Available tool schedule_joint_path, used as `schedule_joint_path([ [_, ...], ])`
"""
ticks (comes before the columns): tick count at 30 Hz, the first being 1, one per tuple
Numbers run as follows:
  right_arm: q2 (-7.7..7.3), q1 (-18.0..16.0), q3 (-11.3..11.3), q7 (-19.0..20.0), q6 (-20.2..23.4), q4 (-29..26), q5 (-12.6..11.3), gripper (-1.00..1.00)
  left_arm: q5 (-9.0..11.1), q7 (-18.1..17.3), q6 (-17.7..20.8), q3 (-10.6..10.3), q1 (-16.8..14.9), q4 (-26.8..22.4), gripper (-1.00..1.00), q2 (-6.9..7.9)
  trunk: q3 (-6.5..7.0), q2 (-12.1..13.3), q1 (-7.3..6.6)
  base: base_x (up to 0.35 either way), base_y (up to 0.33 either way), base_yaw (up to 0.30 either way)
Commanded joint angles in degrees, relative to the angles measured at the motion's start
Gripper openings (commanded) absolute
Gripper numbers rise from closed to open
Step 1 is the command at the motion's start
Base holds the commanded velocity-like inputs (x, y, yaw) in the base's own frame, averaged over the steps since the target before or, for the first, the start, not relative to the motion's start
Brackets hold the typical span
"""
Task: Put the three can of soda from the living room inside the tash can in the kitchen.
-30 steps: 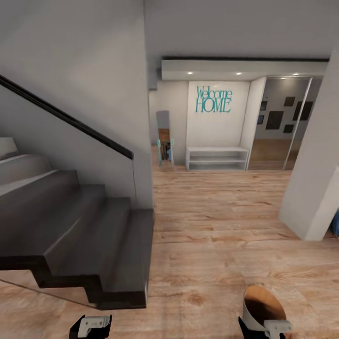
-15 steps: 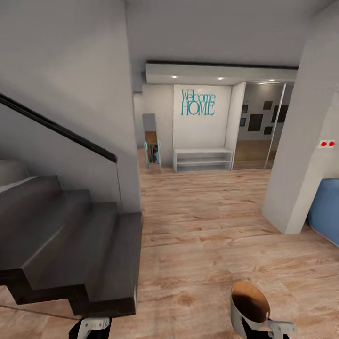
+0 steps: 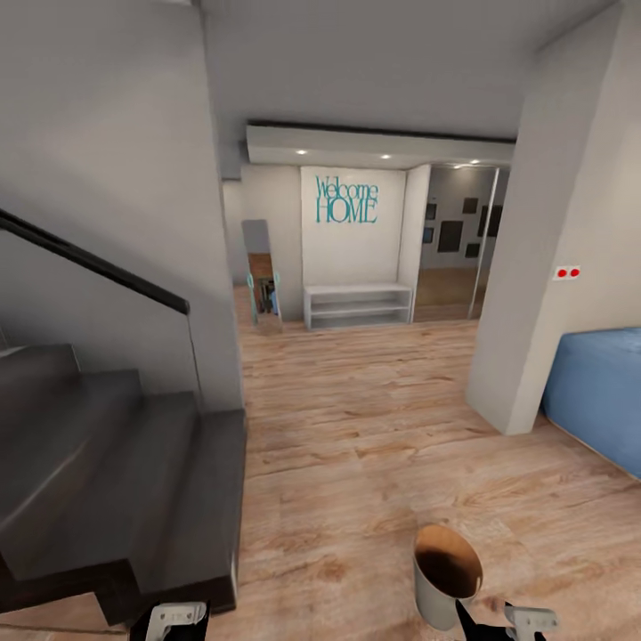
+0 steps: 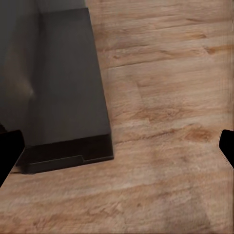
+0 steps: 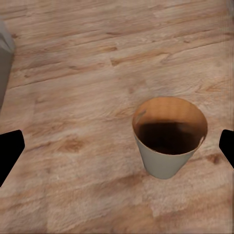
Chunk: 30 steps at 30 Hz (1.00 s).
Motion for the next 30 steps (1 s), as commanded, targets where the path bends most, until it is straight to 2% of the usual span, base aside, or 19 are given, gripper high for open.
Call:
schedule_joint_path([
  [1, 0.02, 0.0, 0.04, 0.0, 0.0, 0.0, 0.0, 1.0, -0.01, 0.0, 0.0, -0.01, 0.0, 0.02, 1.0, 0.0, 0.07, 0.0, 0.0, 0.0, 0.0, -0.199],
  [12, 0.06, 0.01, 0.15, 0.0, 0.0, 0.0, 0.0, 1.0, -0.33, -0.01, 0.0, -0.02, -0.05, 0.09, 1.0, 0.0, 0.68, 0.0, 0.0, 0.0, 0.0, -0.18],
  [23, 0.04, 0.0, 0.11, 0.0, 0.0, 0.0, 0.07, 1.0, -0.74, 0.14, 0.07, -0.03, -0.05, 0.22, 1.0, 0.0, 0.78, 0.0, 0.0, 0.003, -0.006, -0.03],
  [28, 0.05, 0.02, 0.12, 0.0, 0.0, 0.0, 0.08, 1.0, -0.79, 0.19, 0.08, -0.03, -0.05, 0.3, 1.0, 0.0, 0.78, 0.0, 0.0, 0.094, -0.12, -0.002],
  [30, 0.05, 0.03, 0.17, 0.0, 0.0, 0.0, 0.09, 1.0, -0.79, 0.29, 0.03, -0.26, -0.05, 1.74, 1.0, -0.06, 0.78, 0.0, 0.0, 0.149, -0.205, -0.001],
])
